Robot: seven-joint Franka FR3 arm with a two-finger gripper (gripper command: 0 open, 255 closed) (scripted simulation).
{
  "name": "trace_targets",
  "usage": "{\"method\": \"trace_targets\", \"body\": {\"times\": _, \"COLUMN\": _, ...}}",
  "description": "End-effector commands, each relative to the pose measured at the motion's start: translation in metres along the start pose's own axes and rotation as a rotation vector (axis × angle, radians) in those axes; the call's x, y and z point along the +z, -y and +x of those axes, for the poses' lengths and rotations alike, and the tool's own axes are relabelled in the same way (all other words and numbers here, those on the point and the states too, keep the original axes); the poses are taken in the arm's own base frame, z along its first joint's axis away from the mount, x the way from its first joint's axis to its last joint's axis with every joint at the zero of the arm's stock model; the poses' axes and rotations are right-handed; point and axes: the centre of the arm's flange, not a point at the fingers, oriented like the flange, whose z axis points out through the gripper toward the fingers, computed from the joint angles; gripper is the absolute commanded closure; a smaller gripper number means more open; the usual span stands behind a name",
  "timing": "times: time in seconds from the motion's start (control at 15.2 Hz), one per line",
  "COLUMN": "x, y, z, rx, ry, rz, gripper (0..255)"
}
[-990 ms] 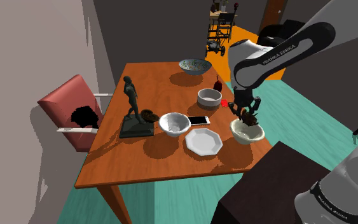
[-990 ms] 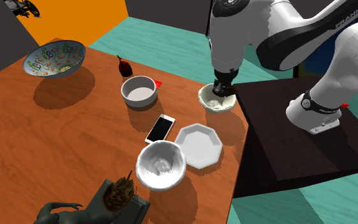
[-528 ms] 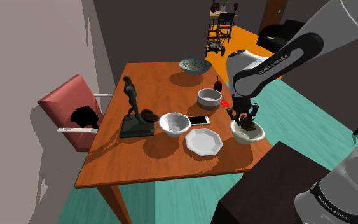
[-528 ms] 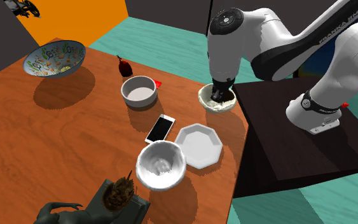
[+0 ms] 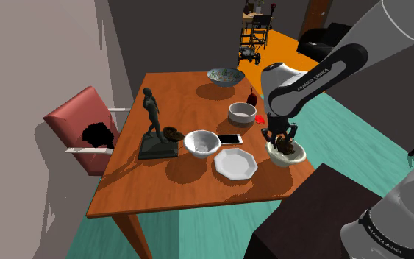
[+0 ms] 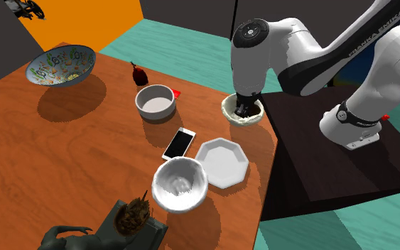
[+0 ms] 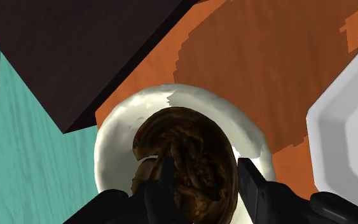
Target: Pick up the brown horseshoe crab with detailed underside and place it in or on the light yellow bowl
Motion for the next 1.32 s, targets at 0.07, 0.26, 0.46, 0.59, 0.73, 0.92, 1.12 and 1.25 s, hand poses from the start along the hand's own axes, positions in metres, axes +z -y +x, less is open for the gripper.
{"method": "trace_targets", "body": {"times": 0.07, "x": 0.0, "y": 0.0, "z": 0.0, "rx": 0.0, "ry": 0.0, "rz": 0.0, "gripper": 255}}
{"method": "trace_targets", "body": {"times": 0.26, "x": 0.0, "y": 0.0, "z": 0.0, "rx": 0.0, "ry": 0.0, "rz": 0.0, "gripper": 0}}
{"method": "trace_targets", "body": {"times": 0.46, "x": 0.0, "y": 0.0, "z": 0.0, "rx": 0.0, "ry": 0.0, "rz": 0.0, "gripper": 0}}
{"method": "trace_targets", "body": {"times": 0.59, "x": -0.026, "y": 0.0, "z": 0.0, "rx": 0.0, "ry": 0.0, "rz": 0.0, "gripper": 0}}
{"method": "trace_targets", "body": {"times": 0.73, "x": -0.05, "y": 0.0, "z": 0.0, "rx": 0.0, "ry": 0.0, "rz": 0.0, "gripper": 0}}
{"method": "trace_targets", "body": {"times": 0.92, "x": -0.05, "y": 0.0, "z": 0.0, "rx": 0.0, "ry": 0.0, "rz": 0.0, "gripper": 0}}
{"method": "trace_targets", "body": {"times": 1.12, "x": -0.05, "y": 0.0, "z": 0.0, "rx": 0.0, "ry": 0.0, "rz": 0.0, "gripper": 0}}
{"method": "trace_targets", "body": {"times": 1.25, "x": -0.05, "y": 0.0, "z": 0.0, "rx": 0.0, "ry": 0.0, "rz": 0.0, "gripper": 0}}
